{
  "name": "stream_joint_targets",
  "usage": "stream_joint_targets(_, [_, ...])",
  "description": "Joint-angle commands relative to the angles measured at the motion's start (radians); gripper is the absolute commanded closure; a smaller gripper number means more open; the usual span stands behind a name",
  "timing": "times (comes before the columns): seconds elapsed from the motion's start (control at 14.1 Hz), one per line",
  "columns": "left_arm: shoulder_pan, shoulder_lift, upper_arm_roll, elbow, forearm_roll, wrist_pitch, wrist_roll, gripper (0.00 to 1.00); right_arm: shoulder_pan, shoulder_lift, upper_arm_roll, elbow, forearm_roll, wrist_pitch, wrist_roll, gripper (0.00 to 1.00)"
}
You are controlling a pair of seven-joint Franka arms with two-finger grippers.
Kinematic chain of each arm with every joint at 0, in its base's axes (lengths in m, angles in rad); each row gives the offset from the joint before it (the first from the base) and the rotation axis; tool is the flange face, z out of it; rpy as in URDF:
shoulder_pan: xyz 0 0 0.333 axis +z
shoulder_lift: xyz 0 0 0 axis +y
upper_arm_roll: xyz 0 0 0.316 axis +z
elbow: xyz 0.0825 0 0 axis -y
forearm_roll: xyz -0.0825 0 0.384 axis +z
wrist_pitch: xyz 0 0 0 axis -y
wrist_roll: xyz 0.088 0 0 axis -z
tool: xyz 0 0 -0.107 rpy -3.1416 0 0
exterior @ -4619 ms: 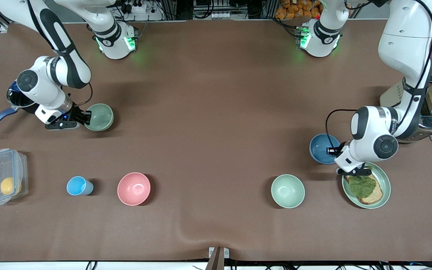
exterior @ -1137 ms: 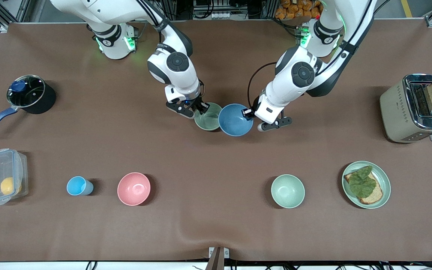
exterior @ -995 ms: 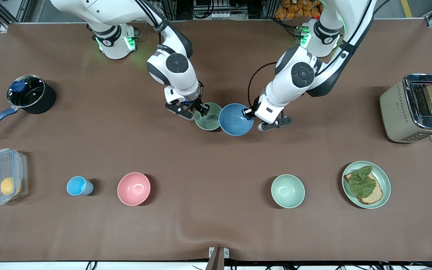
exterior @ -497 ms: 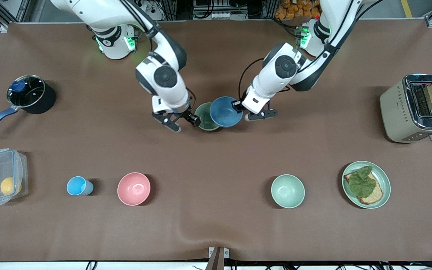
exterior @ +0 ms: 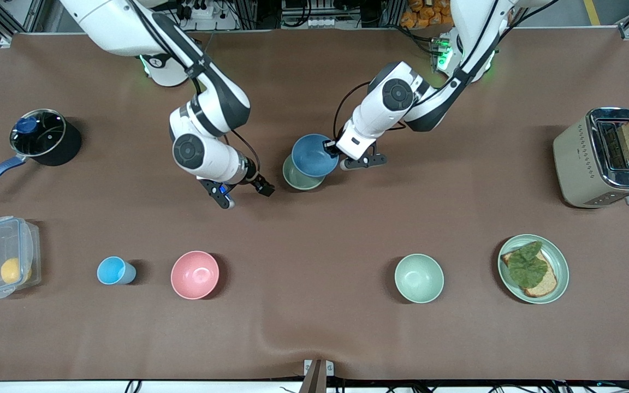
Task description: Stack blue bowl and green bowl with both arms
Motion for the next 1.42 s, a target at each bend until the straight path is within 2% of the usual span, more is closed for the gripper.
stream_joint_targets(0.0, [-0.034, 0.055, 0.016, 0.048, -0.003, 0.011, -0.02, 1.0, 0.0, 0.068, 0.007, 0.008, 0.135, 0.095, 0.03, 0.0])
stream_joint_targets(0.21, [-0.066, 0.086, 0.05, 0.075, 0.006, 0.011, -0.022, 1.0, 0.003, 0.102, 0.007, 0.007, 0.172, 0.131, 0.03, 0.0])
stream_joint_targets(0.43, [-0.143, 0.103, 0.133, 0.107, 0.006, 0.011, -0.022, 1.0, -0.014, 0.128, 0.005, 0.008, 0.191, 0.132, 0.029, 0.0])
stream_joint_targets(0.57, [-0.167, 0.121, 0.162, 0.134, 0.006, 0.011, -0.022, 1.0, -0.02, 0.133, 0.002, 0.008, 0.301, 0.14, 0.018, 0.0])
stream_joint_targets(0.99, [-0.184, 0.155, 0.162, 0.177, 0.006, 0.011, -0.043, 1.0, -0.024, 0.148, -0.002, 0.008, 0.321, 0.147, 0.018, 0.0])
stream_joint_targets(1.35, [-0.181, 0.152, 0.162, 0.174, 0.014, 0.0, -0.051, 1.0, -0.014, 0.149, -0.002, 0.008, 0.364, 0.166, 0.018, 0.0])
